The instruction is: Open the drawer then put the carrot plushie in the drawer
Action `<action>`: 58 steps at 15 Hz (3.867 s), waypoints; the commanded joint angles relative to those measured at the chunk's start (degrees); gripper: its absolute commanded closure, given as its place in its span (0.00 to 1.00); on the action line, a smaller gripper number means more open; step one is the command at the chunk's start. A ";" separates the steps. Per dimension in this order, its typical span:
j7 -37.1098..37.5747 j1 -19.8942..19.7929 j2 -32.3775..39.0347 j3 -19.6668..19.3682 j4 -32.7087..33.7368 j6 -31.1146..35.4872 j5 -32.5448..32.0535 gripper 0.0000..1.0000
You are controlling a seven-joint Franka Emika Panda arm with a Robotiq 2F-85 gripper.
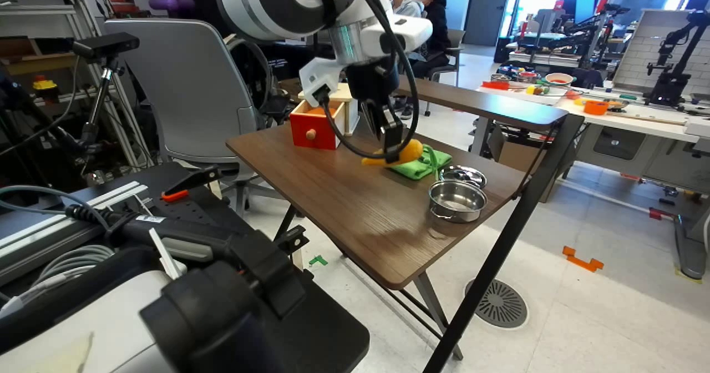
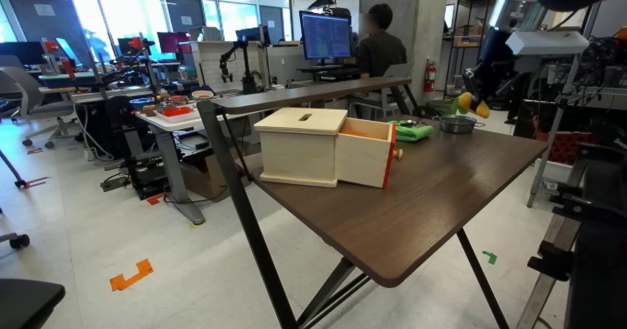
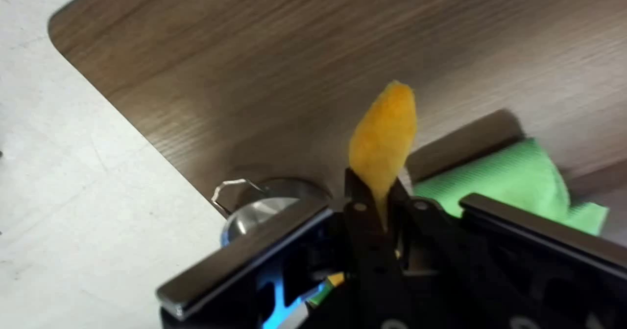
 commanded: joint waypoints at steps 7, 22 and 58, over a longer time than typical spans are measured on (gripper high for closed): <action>-1.16 8.10 -3.45 4.14 6.82 -1.13 -2.83 0.98; -11.49 3.05 4.65 22.60 15.70 -2.39 1.54 0.98; -16.75 -1.44 12.48 26.57 23.49 -13.56 3.17 0.13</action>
